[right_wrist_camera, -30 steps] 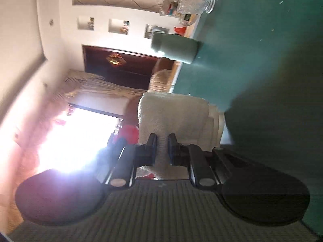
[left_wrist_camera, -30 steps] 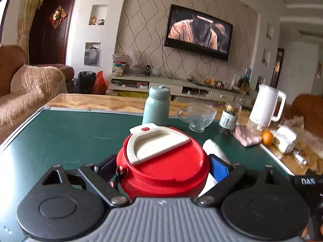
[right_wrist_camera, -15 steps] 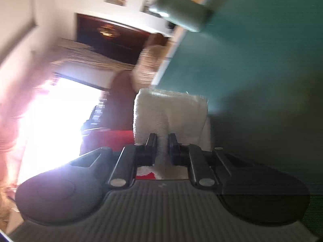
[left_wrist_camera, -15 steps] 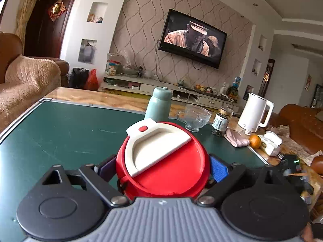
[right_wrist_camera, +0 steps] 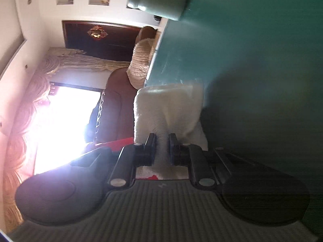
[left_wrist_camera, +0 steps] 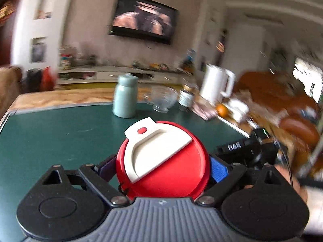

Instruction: Clean container

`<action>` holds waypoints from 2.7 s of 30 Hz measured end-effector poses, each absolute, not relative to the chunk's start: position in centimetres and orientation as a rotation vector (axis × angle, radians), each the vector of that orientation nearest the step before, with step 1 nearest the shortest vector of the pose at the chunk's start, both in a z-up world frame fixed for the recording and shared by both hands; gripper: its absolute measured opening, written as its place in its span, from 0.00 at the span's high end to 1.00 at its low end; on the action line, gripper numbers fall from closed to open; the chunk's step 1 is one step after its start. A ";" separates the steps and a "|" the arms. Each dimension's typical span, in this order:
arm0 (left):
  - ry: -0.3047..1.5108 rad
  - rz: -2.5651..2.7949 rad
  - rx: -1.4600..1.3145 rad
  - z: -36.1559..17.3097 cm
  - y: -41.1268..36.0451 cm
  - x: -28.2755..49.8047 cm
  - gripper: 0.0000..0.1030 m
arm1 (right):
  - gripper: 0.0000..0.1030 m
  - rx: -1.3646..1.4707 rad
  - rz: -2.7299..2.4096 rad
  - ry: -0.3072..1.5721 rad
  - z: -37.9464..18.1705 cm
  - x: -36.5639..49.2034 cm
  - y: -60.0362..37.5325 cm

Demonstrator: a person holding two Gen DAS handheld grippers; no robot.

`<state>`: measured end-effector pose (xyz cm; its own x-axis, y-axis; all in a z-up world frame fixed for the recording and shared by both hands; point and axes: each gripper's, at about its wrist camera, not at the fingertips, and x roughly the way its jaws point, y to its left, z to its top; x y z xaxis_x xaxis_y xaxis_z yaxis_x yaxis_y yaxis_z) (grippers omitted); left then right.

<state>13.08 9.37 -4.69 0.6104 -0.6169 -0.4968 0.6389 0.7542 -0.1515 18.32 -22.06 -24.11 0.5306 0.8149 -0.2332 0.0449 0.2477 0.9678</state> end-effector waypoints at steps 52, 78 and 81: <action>0.651 -0.214 0.008 -2.4 2.7 7.3 0.00 | 0.83 1.186 0.677 0.889 -21.6 15.8 -21.1; 0.445 -0.665 0.068 -5.3 9.6 5.4 0.07 | 0.82 1.344 0.819 0.835 -21.7 16.1 -18.7; 0.452 -0.731 0.092 -5.3 10.2 6.0 0.07 | 0.82 1.321 0.814 0.875 -22.0 16.4 -18.3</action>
<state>5.97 10.21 -5.35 0.6534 -0.6236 -0.4293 0.6627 0.7452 -0.0739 16.39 -18.28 -21.97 0.4561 0.8871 -0.0706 -0.0062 0.0825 0.9966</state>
